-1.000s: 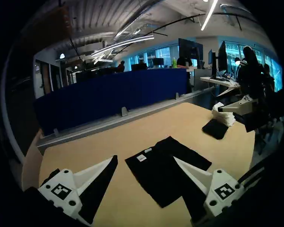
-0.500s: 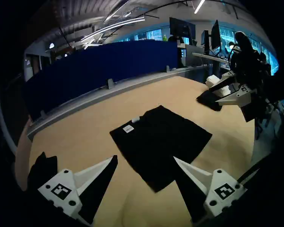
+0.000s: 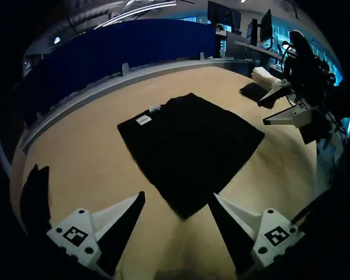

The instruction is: Fold towel

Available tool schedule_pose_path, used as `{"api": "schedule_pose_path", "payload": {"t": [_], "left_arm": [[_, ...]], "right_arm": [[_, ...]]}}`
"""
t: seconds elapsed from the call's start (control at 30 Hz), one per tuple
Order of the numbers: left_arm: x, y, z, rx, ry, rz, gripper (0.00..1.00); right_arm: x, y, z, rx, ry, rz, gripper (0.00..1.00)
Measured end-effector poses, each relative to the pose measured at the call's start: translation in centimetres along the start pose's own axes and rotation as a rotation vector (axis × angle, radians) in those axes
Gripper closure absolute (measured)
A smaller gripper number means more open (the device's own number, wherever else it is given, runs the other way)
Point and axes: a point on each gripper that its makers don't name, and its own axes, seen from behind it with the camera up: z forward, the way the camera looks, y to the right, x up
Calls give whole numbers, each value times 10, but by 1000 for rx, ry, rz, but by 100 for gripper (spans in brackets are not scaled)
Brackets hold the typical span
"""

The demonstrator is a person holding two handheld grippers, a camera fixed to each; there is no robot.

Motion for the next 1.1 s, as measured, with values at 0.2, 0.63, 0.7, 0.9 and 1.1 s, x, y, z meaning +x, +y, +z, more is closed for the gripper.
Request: {"api": "schedule_pose_path", "payload": {"t": [0.2, 0.63, 0.7, 0.9, 1.1], "left_arm": [[-16, 6, 11, -22, -45, -3, 2], [-35, 17, 21, -43, -112, 4, 6], [-35, 18, 21, -40, -116, 4, 10], [-35, 19, 20, -36, -127, -2, 18], [-35, 23, 20, -35, -130, 1, 27]], "right_arm": [[-26, -5, 8, 16, -53, 0, 2], [-53, -7, 13, 24, -113, 10, 13], [-55, -6, 14, 23, -115, 13, 20], [-59, -11, 16, 42, -119, 33, 42], [-59, -11, 15, 38, -124, 43, 61]]}}
